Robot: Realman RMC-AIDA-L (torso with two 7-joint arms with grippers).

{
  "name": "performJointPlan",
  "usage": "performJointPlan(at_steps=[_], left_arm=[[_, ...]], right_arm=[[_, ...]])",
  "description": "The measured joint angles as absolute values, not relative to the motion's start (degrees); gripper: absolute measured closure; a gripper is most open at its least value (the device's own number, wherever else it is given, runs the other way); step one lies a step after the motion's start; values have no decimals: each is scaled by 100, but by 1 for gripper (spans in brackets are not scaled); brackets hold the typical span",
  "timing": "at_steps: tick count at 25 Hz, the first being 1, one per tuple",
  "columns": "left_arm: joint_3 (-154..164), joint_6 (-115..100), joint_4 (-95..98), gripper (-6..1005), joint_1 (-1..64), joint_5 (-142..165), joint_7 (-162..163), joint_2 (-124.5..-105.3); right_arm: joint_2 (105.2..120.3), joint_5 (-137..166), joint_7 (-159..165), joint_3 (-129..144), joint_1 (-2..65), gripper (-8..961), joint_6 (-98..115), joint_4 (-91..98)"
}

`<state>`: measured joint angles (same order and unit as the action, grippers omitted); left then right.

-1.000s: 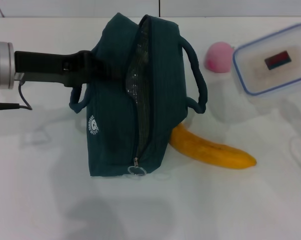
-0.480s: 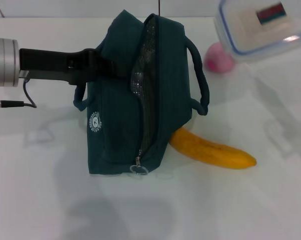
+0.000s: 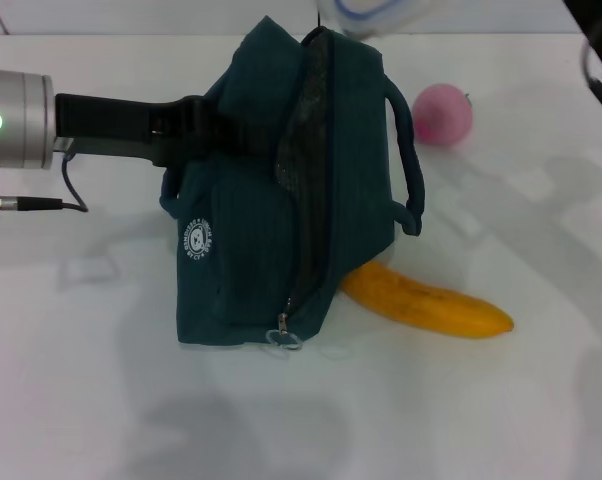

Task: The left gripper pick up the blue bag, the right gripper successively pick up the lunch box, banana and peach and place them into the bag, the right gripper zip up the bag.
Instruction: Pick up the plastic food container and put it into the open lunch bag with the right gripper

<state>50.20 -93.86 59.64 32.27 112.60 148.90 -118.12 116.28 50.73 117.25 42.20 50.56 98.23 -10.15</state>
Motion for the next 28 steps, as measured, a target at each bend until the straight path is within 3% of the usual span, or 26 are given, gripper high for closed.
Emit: performJointPlan(at_steps=[7,19,28], left_arm=[[4983,-9386,5917,977,3305,11258,14826,-11806],[4809,-9333,5788,977,3304,11257,14741,-11802],[4809,-9343,5750,977,3308,11259,14659,-11810]], right_arm=[[11627,5677,11488,4218,5469,855,8773,-981],[11628,5904,11312,4237,5029,801,8308,-934],[11628,6472,11109,4163,5212,761,7854,-964]])
